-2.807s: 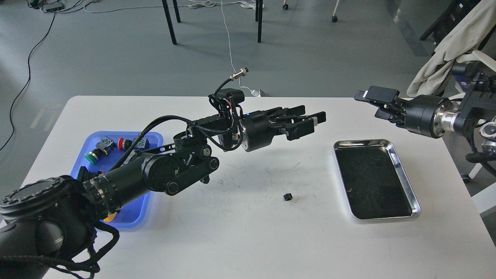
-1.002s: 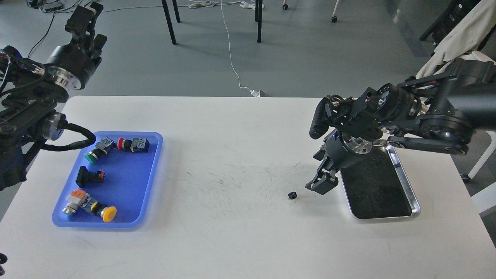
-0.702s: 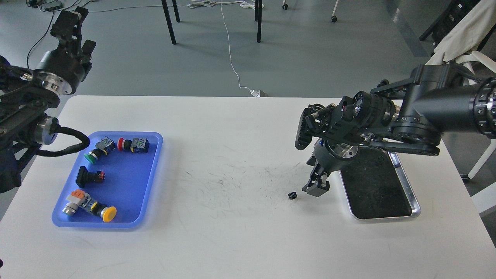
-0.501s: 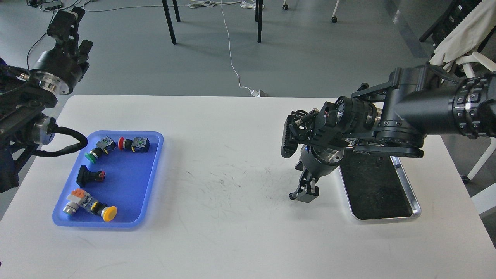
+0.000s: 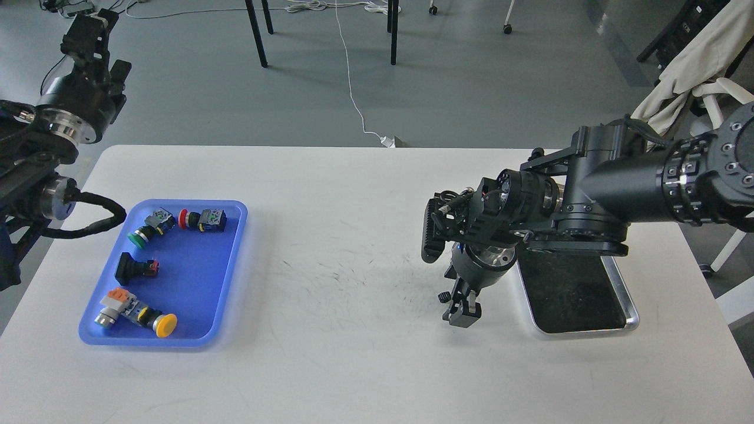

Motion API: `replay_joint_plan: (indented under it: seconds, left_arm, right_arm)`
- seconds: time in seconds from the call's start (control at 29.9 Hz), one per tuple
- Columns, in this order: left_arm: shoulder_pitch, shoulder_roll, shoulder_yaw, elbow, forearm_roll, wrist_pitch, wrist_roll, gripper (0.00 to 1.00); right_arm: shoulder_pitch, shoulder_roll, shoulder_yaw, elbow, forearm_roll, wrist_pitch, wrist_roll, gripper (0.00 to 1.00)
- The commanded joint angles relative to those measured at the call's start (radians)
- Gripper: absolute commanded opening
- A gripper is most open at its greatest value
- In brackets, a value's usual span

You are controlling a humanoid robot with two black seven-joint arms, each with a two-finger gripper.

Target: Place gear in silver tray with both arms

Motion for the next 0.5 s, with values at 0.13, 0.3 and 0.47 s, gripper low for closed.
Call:
replay_joint_plan:
  seconds: [0.13,0.3,0.47]
  left_arm:
    - [0.001,0.005,0.0,0.001,-0.003,0.0,0.0,0.98]
    - [0.001,0.004,0.0,0.001,-0.003,0.0,0.0,0.98]
    - [0.002,0.001,0.0,0.006,-0.002,-0.002,0.0,0.98]
  right_arm:
    - [-0.049,0.028,-0.001,-0.08,0.001,-0.002,0.0,0.66]
    - [-0.055,0.028,-0.001,-0.086,0.0,-0.002,0.0,0.58]
    - [-0.057,0.028,-0.001,-0.099,0.0,-0.002,0.0,0.55]
